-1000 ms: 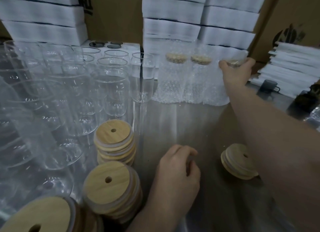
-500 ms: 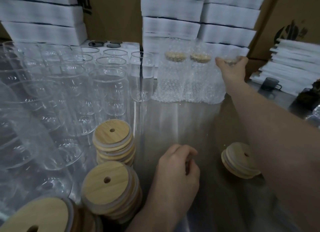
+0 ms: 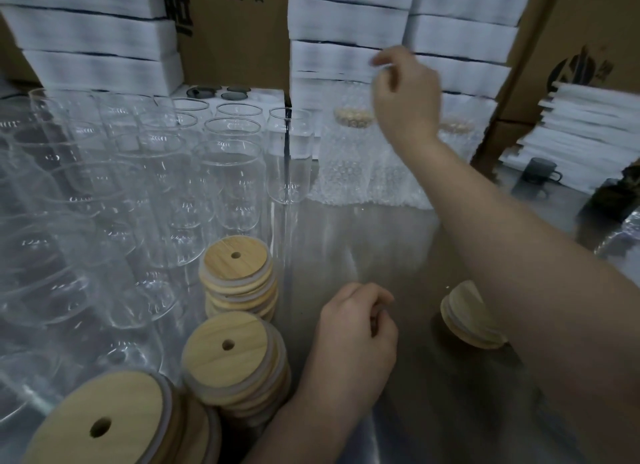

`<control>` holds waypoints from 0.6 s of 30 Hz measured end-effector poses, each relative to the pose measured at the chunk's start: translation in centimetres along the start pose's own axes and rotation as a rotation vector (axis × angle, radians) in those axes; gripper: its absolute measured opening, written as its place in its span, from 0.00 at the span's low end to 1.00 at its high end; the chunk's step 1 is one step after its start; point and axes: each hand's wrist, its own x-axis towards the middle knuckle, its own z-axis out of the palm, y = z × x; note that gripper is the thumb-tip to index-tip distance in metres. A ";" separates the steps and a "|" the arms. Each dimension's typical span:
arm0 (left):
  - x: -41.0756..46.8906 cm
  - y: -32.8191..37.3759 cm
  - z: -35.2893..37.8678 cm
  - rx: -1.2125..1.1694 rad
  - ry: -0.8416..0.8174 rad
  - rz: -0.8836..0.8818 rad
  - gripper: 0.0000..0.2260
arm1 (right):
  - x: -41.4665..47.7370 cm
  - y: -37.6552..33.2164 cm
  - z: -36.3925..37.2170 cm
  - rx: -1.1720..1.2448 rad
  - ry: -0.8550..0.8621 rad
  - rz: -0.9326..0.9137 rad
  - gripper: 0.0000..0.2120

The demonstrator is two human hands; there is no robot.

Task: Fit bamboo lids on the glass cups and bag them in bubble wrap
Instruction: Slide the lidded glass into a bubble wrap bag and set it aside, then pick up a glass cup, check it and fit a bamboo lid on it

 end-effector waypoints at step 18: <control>0.0 0.5 -0.4 -0.053 0.017 -0.116 0.21 | -6.4 -4.7 3.9 -0.061 -0.577 0.139 0.02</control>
